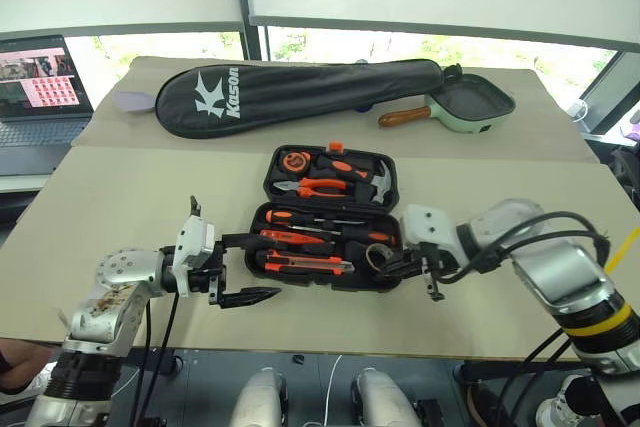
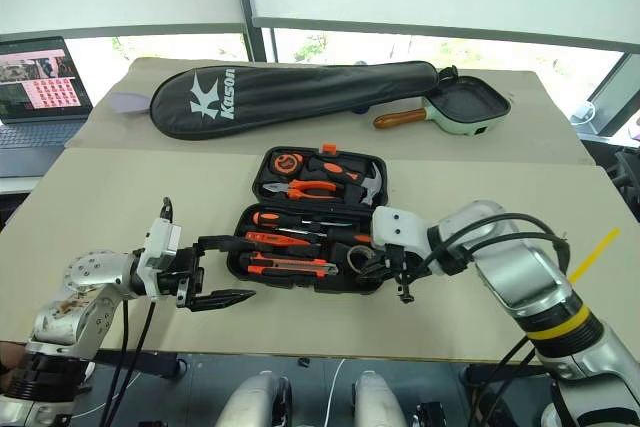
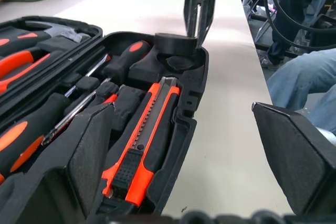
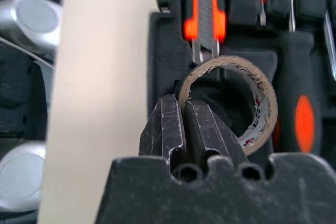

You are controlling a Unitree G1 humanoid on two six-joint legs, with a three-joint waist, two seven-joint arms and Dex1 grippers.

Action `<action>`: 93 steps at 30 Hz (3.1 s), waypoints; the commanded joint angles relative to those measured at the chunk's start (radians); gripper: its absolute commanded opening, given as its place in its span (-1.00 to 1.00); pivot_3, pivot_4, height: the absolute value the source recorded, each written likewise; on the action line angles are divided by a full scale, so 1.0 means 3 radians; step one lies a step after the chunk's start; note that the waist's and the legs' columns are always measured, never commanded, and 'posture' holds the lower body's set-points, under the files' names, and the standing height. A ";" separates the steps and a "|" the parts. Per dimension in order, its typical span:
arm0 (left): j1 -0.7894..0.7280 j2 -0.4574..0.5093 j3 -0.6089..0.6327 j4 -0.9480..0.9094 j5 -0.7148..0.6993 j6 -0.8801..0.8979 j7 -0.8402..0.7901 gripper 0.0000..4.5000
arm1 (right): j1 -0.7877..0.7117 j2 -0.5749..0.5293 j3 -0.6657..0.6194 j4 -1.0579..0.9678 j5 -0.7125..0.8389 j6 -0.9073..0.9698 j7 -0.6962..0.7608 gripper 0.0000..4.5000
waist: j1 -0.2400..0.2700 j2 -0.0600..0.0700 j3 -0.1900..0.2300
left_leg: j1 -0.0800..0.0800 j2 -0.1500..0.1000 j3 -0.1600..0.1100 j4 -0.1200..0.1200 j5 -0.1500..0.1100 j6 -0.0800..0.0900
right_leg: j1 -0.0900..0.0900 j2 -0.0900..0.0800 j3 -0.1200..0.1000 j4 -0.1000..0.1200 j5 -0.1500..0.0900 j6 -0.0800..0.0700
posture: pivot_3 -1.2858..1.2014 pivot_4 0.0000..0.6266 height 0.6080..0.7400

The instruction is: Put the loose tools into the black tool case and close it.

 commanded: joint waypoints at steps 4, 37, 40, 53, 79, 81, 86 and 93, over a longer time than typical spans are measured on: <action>-0.0101 0.0061 0.0034 0.0128 0.0029 -0.0081 -0.0074 1.00 | -0.0082 -0.0183 0.0249 -0.0141 -0.0073 0.0351 0.0094 -0.98 | 0.0015 -0.0005 -0.0002 | 0.0001 0.0000 -0.0001 0.0002 0.0000 0.0000 | 0.0004 0.0000 -0.0002 -0.0001 0.0000 0.0000 | 0.03 -0.52 1.00; -0.1457 -0.0554 -0.0250 0.1749 0.0908 0.0193 0.1113 -0.94 | 0.0132 0.0749 -0.0735 0.1808 -0.0300 -0.2054 -0.0869 -1.00 | 0.0006 -0.0033 0.0003 | -0.0017 -0.0007 -0.0007 0.0005 -0.0002 0.0003 | -0.0003 -0.0001 -0.0007 -0.0002 0.0002 0.0003 | 0.03 -0.52 1.00; -0.1322 -0.0499 -0.0249 0.1539 0.0884 0.0218 0.1009 -0.94 | 0.0265 0.0685 -0.0725 0.1554 -0.0248 -0.1921 -0.0735 -1.00 | 0.0005 -0.0032 0.0003 | -0.0018 -0.0006 -0.0008 0.0004 -0.0002 0.0004 | -0.0003 -0.0001 -0.0007 -0.0006 0.0002 0.0004 | 0.03 -0.52 1.00; -0.0656 -0.0275 -0.0002 0.0459 0.0498 0.0718 0.0934 -0.94 | 0.0574 0.0390 -0.0982 0.1323 -0.0137 -0.1678 -0.0712 -1.00 | 0.0014 -0.0032 0.0004 | -0.0017 -0.0004 -0.0008 0.0005 -0.0003 0.0004 | -0.0002 -0.0002 -0.0008 -0.0006 0.0002 0.0004 | 0.03 -0.52 1.00; -0.2055 -0.0219 -0.0112 0.1067 0.0513 0.3289 0.2040 0.98 | -0.1085 0.0690 -0.1020 0.1309 0.0662 0.2680 -0.1956 1.00 | -0.0012 -0.0037 0.0006 | -0.0030 -0.0011 -0.0020 0.0007 0.0001 0.0004 | -0.0018 -0.0003 -0.0008 0.0010 0.0001 0.0003 | 0.03 -0.52 1.00; -0.2076 -0.0244 -0.0135 0.1158 0.0532 0.3190 0.2024 0.98 | -0.1102 0.0723 -0.0960 0.1419 0.0632 0.2592 -0.2005 1.00 | -0.0006 -0.0037 0.0006 | -0.0029 -0.0011 -0.0019 0.0008 0.0001 0.0004 | -0.0017 -0.0003 -0.0009 0.0010 0.0001 0.0003 | 0.03 -0.52 1.00; -0.2153 -0.0313 -0.0158 0.1360 0.0537 0.3084 0.1978 0.88 | -0.1130 0.0749 -0.0908 0.1636 0.0589 0.2517 -0.2106 0.48 | 0.0005 -0.0037 0.0006 | -0.0029 -0.0015 -0.0018 0.0008 0.0001 0.0004 | -0.0015 -0.0006 -0.0010 0.0009 0.0001 0.0003 | 0.03 -0.52 1.00; -0.2216 -0.0414 -0.0224 0.1466 0.0475 0.3227 0.1873 -0.09 | -0.1140 0.0769 -0.0760 0.1770 0.0624 0.2649 -0.2136 -0.51 | 0.0005 -0.0037 0.0005 | -0.0025 -0.0014 -0.0019 0.0009 0.0002 0.0003 | -0.0010 -0.0005 -0.0011 0.0011 0.0001 0.0003 | 0.03 -0.52 1.00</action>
